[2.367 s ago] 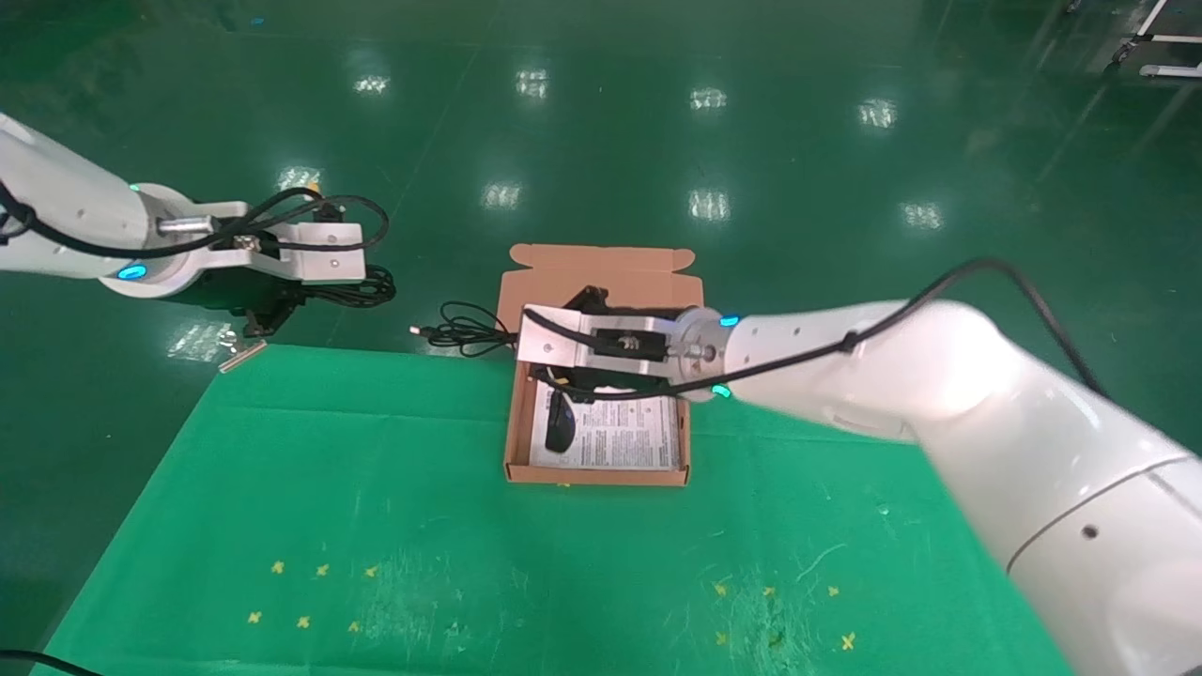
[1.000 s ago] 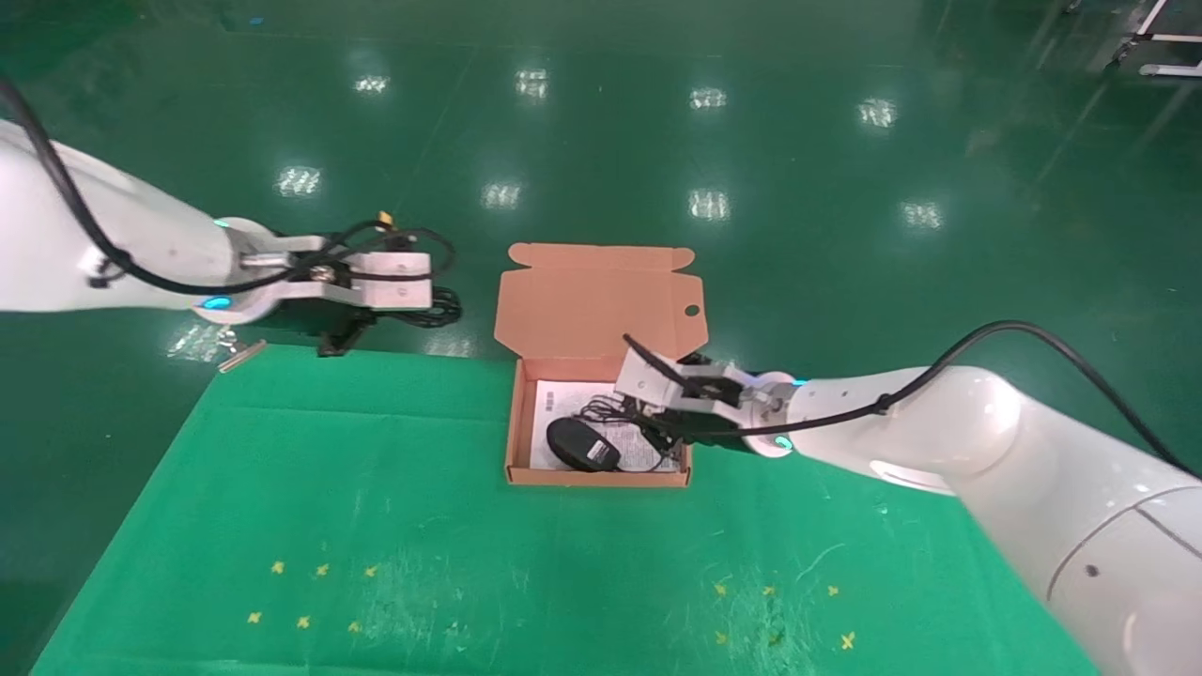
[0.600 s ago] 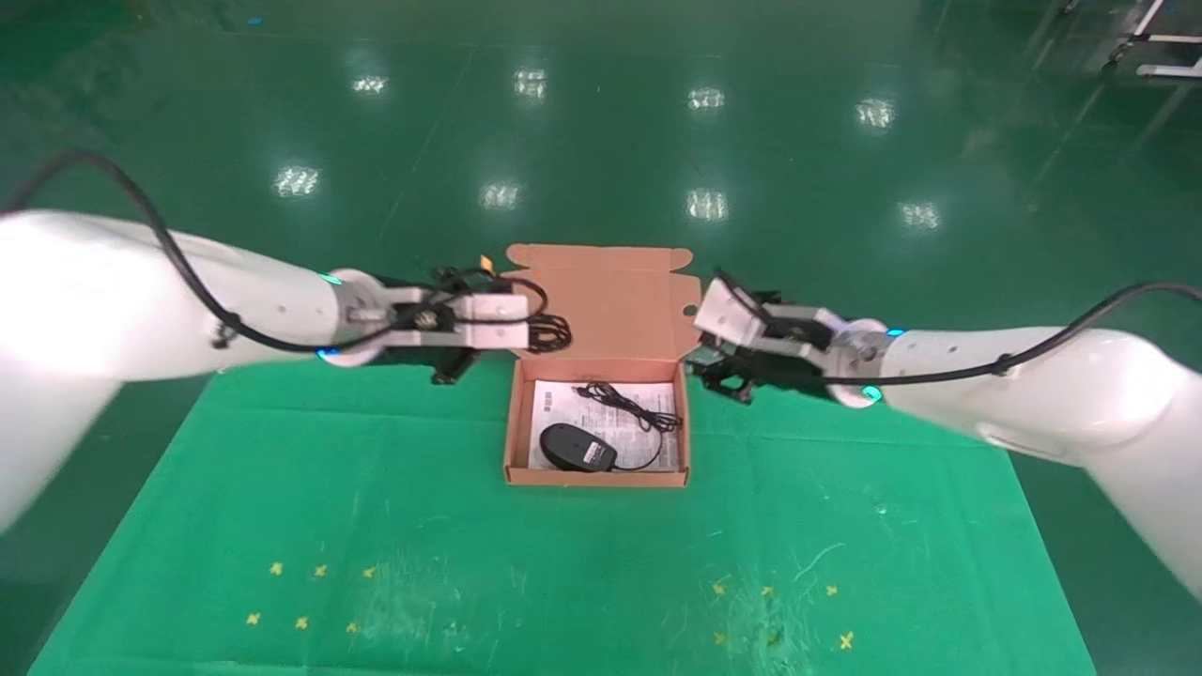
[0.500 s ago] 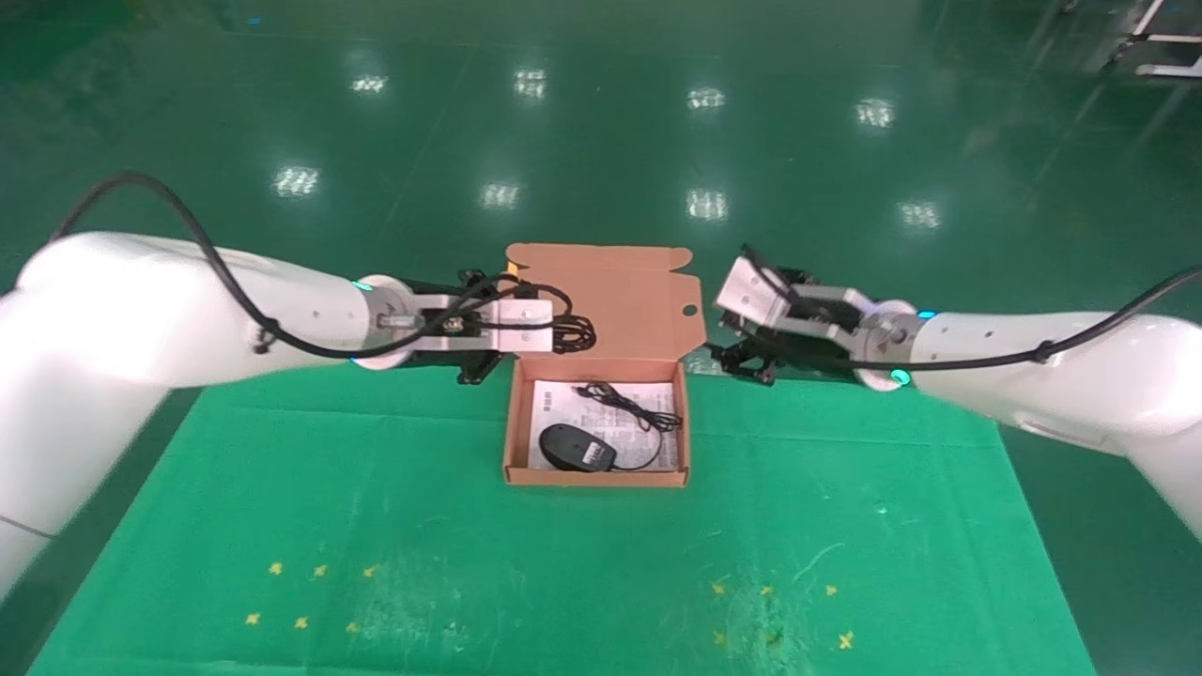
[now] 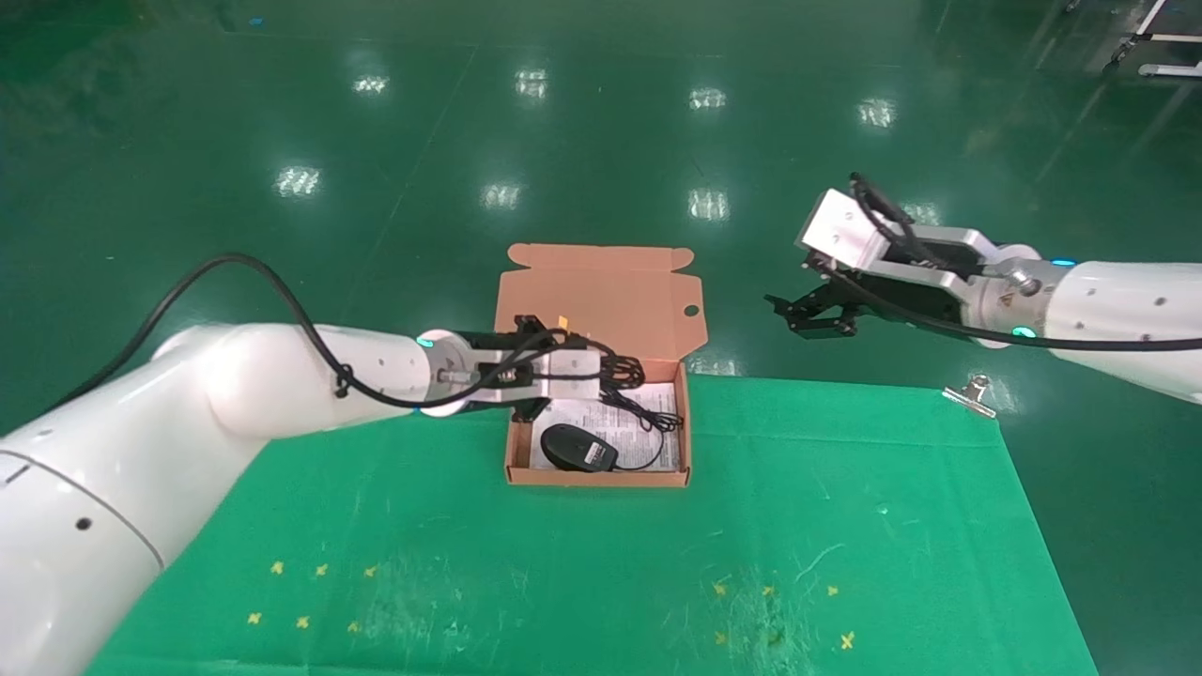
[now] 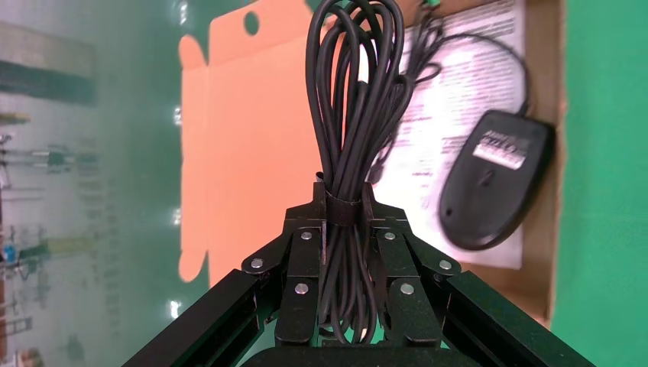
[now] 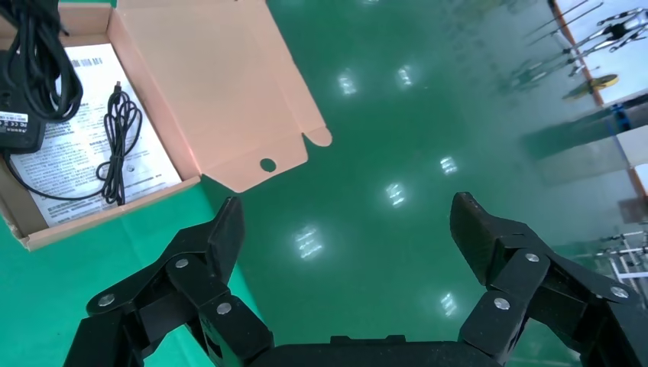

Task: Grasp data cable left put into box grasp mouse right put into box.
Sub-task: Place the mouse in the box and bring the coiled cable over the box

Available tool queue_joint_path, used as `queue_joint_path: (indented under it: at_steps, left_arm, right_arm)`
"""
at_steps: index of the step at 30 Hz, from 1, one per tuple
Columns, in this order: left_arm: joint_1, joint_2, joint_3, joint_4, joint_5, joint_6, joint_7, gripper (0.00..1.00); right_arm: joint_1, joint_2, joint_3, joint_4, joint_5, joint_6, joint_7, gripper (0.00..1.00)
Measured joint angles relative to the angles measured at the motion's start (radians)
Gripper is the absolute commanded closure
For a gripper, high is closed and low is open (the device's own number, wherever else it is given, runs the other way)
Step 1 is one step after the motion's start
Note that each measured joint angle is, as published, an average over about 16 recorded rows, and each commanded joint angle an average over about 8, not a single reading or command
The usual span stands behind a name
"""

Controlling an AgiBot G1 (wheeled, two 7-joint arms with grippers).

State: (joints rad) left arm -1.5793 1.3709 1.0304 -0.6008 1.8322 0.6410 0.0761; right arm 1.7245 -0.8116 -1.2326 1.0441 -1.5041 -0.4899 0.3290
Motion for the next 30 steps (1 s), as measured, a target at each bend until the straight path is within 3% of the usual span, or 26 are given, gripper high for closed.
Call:
queue_joint_path:
  at_steps: [3,11,30]
  left_arm:
    - [0.001,0.001,0.029,0.008,-0.047,-0.012,0.016,1.0]
    - [-0.001,0.002,0.076,0.019,-0.144,-0.03,0.036,0.02]
    - [-0.007,-0.014,0.079,0.0,-0.159,-0.03,0.032,0.0]
  right_arm:
    - [0.009,0.02,-0.008,0.034,-0.027,0.002,0.034,0.0]
    - [0.025,0.044,-0.025,0.082,-0.084,0.007,0.088,0.0]
    - [0.034,0.044,-0.022,0.083,-0.089,0.014,0.093,0.0]
